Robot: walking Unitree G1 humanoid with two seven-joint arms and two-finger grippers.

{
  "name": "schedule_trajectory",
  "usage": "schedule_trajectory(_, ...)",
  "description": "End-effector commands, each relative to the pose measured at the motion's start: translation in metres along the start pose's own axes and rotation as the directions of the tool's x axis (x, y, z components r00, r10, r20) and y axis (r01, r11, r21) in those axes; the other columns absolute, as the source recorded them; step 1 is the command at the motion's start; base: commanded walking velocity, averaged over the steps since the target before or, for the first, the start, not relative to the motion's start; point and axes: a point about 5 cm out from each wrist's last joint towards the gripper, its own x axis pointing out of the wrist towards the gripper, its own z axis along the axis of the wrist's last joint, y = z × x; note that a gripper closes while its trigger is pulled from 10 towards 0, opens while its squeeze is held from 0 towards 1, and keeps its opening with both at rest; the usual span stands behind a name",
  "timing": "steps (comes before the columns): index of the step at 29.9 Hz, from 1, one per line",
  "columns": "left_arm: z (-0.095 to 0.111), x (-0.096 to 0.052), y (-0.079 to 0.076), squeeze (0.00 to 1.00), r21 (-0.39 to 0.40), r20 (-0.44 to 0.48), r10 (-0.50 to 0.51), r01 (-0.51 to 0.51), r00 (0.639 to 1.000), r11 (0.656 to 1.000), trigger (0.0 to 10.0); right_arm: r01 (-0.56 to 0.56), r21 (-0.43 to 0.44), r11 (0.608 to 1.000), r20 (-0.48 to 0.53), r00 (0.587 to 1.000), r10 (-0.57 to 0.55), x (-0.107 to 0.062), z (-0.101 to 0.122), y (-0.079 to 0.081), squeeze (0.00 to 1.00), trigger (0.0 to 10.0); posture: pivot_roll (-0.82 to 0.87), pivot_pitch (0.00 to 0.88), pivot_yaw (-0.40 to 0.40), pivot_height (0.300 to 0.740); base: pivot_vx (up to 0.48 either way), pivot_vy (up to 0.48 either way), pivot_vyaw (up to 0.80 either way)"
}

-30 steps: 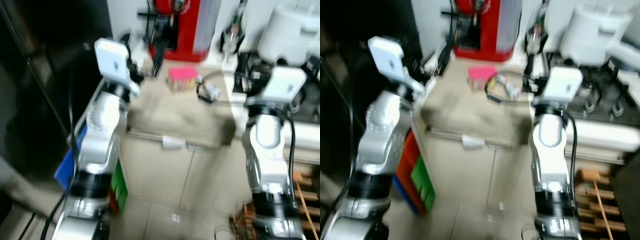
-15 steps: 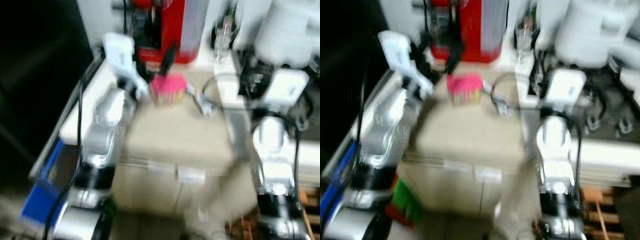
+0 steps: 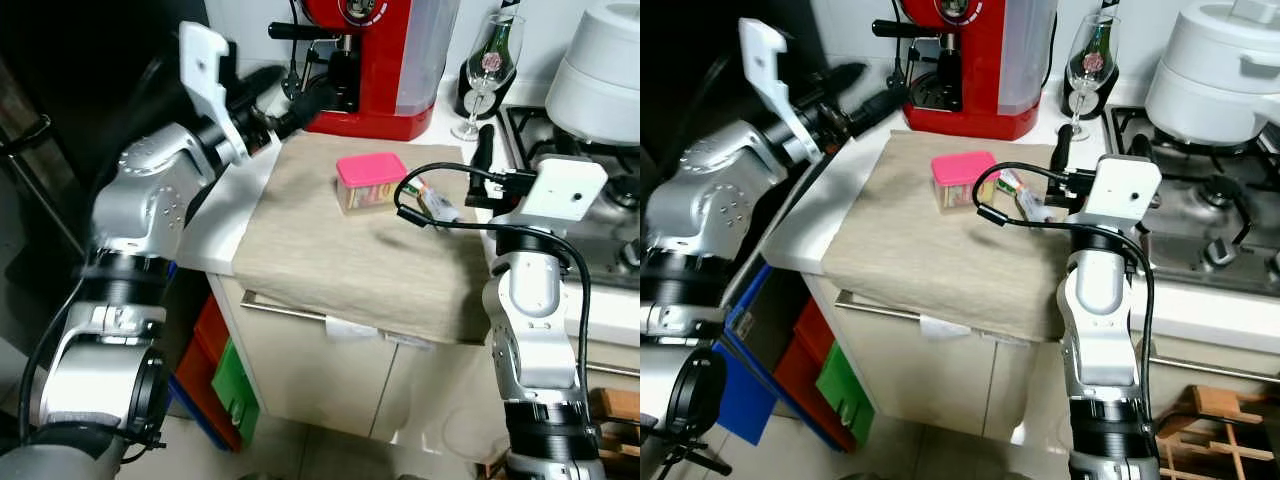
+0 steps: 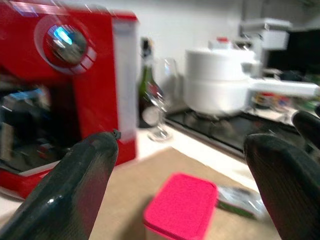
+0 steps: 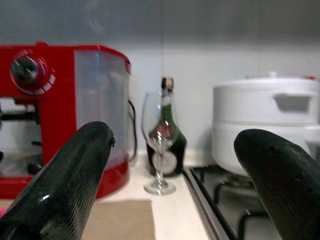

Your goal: Restocking fridge

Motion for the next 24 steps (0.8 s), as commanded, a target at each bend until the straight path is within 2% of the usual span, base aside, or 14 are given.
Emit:
schedule_trajectory(1,0.006,-0.003,0.003,0.0,-0.011,-0.032,-0.065,0.064,0.997,0.998,10.0,0.025,-0.007,1.0,0.005,1.0,-0.025,-0.003,0.004,-0.003,0.18,10.0,-0.17,0.0,0.118,0.74,0.0,0.0,0.0)
schedule_trajectory(2,0.006,-0.003,0.003,0.0,-0.011,-0.032,-0.065,0.064,0.997,0.998,10.0,0.025,-0.007,1.0,0.005,1.0,-0.025,-0.003,0.004,-0.003,0.18,10.0,-0.17,0.0,0.118,0.74,0.0,0.0,0.0)
schedule_trajectory(3,0.006,-0.007,0.003,0.0,-0.028,-0.052,-0.125,0.124,0.991,0.992,10.0,0.036,-0.015,0.999,0.0,0.999,-0.036,-0.007,0.005,-0.007,0.18,10.0,-0.18,0.0,0.123,0.74,0.0,0.0,0.0)
schedule_trajectory(5,0.006,-0.008,0.003,0.0,-0.032,-0.059,-0.146,0.144,0.988,0.989,10.0,0.039,-0.018,0.999,-0.002,0.999,-0.039,-0.008,0.005,-0.009,0.18,10.0,-0.18,0.0,0.123,0.74,0.0,0.0,0.0)
schedule_trajectory(6,0.005,-0.014,0.002,0.0,-0.044,-0.089,-0.211,0.207,0.974,0.977,10.0,0.048,-0.029,0.998,-0.007,0.999,-0.048,-0.01,0.005,-0.013,0.18,10.0,-0.19,0.003,0.123,0.74,0.0,0.0,0.0)
schedule_trajectory(9,-0.002,-0.021,0.003,0.0,-0.05,-0.141,-0.27,0.266,0.952,0.963,10.0,0.058,-0.042,0.997,-0.017,0.998,-0.058,-0.013,0.003,-0.017,0.18,10.0,-0.19,0.012,0.118,0.74,0.0,0.0,0.0)
schedule_trajectory(16,-0.026,-0.017,0.0,0.0,-0.008,-0.199,-0.246,0.249,0.949,0.968,10.0,0.047,-0.066,0.997,-0.048,0.998,-0.05,-0.013,0.001,-0.021,0.18,10.0,-0.2,0.018,0.082,0.74,0.0,0.0,0.0)
schedule_trajectory(17,-0.028,-0.016,-0.001,0.47,0.013,-0.201,-0.235,0.242,0.951,0.97,10.0,0.039,-0.07,0.997,-0.05,0.998,-0.042,-0.013,0.0,-0.021,0.19,10.0,-0.2,0.013,0.072,0.74,0.0,0.0,0.0)
schedule_trajectory(18,-0.03,-0.015,-0.001,0.47,0.027,-0.2,-0.226,0.235,0.954,0.971,10.0,0.034,-0.073,0.997,-0.052,0.998,-0.038,-0.012,0.0,-0.021,0.19,10.0,-0.2,0.011,0.068,0.74,0.0,0.0,0.0)
schedule_trajectory(19,-0.032,-0.013,-0.003,1.0,0.05,-0.209,-0.228,0.243,0.951,0.969,10.0,0.029,-0.077,0.997,-0.053,0.998,-0.033,-0.011,-0.001,-0.021,0.19,10.0,-0.2,0.004,0.06,0.74,0.0,0.0,0.0)
schedule_trajectory(20,-0.032,-0.013,-0.003,1.0,0.05,-0.209,-0.228,0.243,0.951,0.969,10.0,0.029,-0.077,0.997,-0.053,0.998,-0.033,-0.011,-0.001,-0.021,0.19,10.0,-0.2,0.004,0.06,0.74,0.0,0.0,0.0)
schedule_trajectory(23,-0.036,-0.009,-0.01,1.0,0.188,-0.283,-0.223,0.282,0.933,0.941,10.0,0.016,-0.083,0.996,-0.045,0.999,-0.02,-0.004,0.0,-0.022,0.18,10.0,-0.19,0.0,0.053,0.74,0.0,0.0,0.0)
schedule_trajectory(24,-0.034,-0.007,-0.011,1.0,0.204,-0.279,-0.229,0.29,0.933,0.935,10.0,0.013,-0.083,0.996,-0.036,0.999,-0.017,0.0,0.001,-0.022,0.18,10.0,-0.19,0.0,0.052,0.74,0.0,0.0,0.0)
